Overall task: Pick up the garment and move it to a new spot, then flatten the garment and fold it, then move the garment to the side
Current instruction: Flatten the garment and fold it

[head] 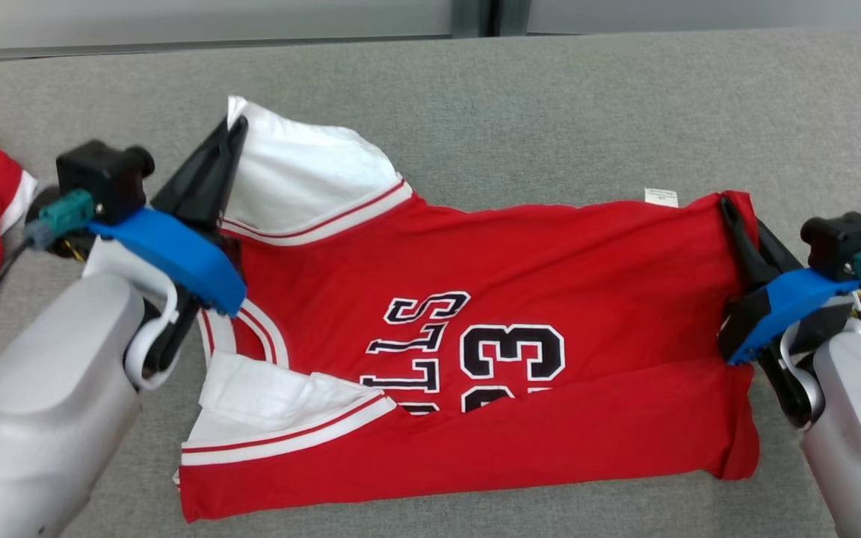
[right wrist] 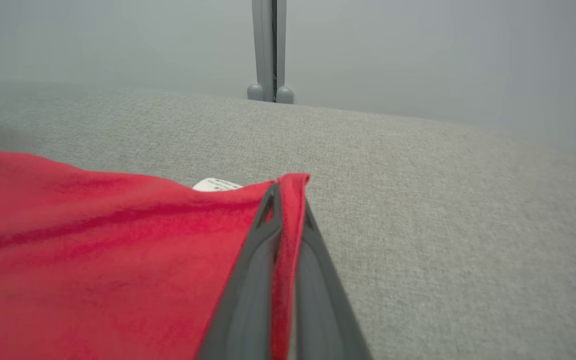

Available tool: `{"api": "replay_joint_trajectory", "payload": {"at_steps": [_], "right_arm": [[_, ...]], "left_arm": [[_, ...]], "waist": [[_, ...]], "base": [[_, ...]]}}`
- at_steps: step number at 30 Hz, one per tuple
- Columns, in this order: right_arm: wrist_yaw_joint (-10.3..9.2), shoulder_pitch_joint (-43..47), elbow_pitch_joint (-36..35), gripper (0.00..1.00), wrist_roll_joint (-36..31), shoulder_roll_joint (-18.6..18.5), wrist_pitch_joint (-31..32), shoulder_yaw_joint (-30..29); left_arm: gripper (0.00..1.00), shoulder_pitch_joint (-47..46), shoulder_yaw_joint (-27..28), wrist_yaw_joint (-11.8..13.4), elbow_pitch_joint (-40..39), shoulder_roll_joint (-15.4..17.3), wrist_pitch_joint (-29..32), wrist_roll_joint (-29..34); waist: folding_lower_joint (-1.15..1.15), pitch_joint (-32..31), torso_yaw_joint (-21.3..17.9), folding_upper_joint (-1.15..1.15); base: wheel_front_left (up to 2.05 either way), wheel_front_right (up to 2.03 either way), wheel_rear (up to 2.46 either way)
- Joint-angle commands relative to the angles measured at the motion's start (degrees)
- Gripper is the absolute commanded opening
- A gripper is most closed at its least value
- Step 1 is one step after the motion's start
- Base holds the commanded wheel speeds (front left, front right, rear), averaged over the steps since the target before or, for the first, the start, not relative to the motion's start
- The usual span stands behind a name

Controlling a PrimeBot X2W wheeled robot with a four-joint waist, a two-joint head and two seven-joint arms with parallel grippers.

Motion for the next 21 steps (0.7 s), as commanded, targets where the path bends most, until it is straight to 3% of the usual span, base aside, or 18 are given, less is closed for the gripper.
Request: {"api": "replay_joint_trajectory", "payload": {"at_steps": [1, 10, 21], "right_arm": [[0.01, 1.07, 0.05, 0.0, 0.32, -0.52, -0.94, -0.09], [0.01, 3.8, -0.93, 0.0, -0.38, -0.18, -4.4, -0.55], [0.01, 8.42, -2.74, 0.0, -1.13, 0.38, -5.71, -2.32]], "left_arm": [[0.0, 2.23, 0.58, 0.87, -2.08, 0.94, -0.46, 0.35], [0.0, 13.1, 2.49, 6.73, -15.84, 3.73, -0.84, 1.09], [0.0, 23.78, 6.31, 10.89, -24.49, 4.6, -0.88, 2.02]], "waist": [[0.01, -0.34, 0.36, 0.0], [0.01, -2.48, 1.62, 0.0], [0.01, -4.93, 2.38, 0.0]], "base": [[0.0, 0.0, 0.0], [0.0, 0.0, 0.0], [0.0, 0.0, 0.0]]}}
